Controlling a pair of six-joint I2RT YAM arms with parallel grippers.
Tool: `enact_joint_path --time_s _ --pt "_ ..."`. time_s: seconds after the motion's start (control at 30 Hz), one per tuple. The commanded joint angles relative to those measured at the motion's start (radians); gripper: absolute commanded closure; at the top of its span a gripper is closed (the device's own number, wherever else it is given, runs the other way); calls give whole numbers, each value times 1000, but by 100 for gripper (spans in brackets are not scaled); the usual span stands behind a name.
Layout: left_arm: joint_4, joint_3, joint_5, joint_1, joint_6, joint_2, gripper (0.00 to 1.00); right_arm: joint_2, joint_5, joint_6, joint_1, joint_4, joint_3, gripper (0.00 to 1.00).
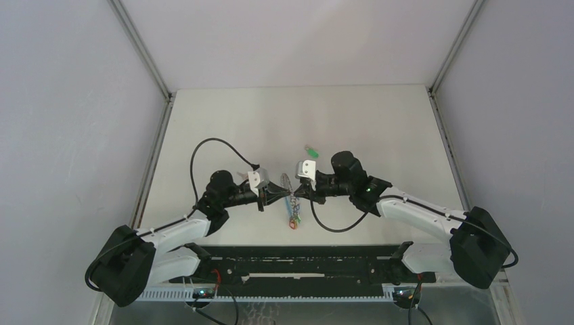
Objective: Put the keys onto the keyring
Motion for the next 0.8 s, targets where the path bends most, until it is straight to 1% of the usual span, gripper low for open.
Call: enact_joint_path --time_s 0.0,0.07,0.17,0.23,0.37,0.5,0.67,0.77 --pt "93 -4 5 0 -26 -17 100 6 17 -34 20 28 6 100" --pt "100 -6 -15 0 -40 -19 100 10 38 -69 41 4 16 100" --pt "134 -13 -43 2 -70 -12 100 11 117 -127 83 -19 17 100" --pt "188 -27 -45 8 -110 -4 100 15 170 -160 104 -29 18 100" --pt "333 -56 -20 34 -200 30 100 8 224 -194 116 -45 17 100" --pt "486 -80 -2 48 -280 85 100 14 240 -222 127 -117 49 100" --pt "648 -96 2 49 -349 146 100 0 224 -225 132 -154 57 100" --pt "703 -103 7 62 -386 167 100 -7 233 -230 132 -167 57 100"
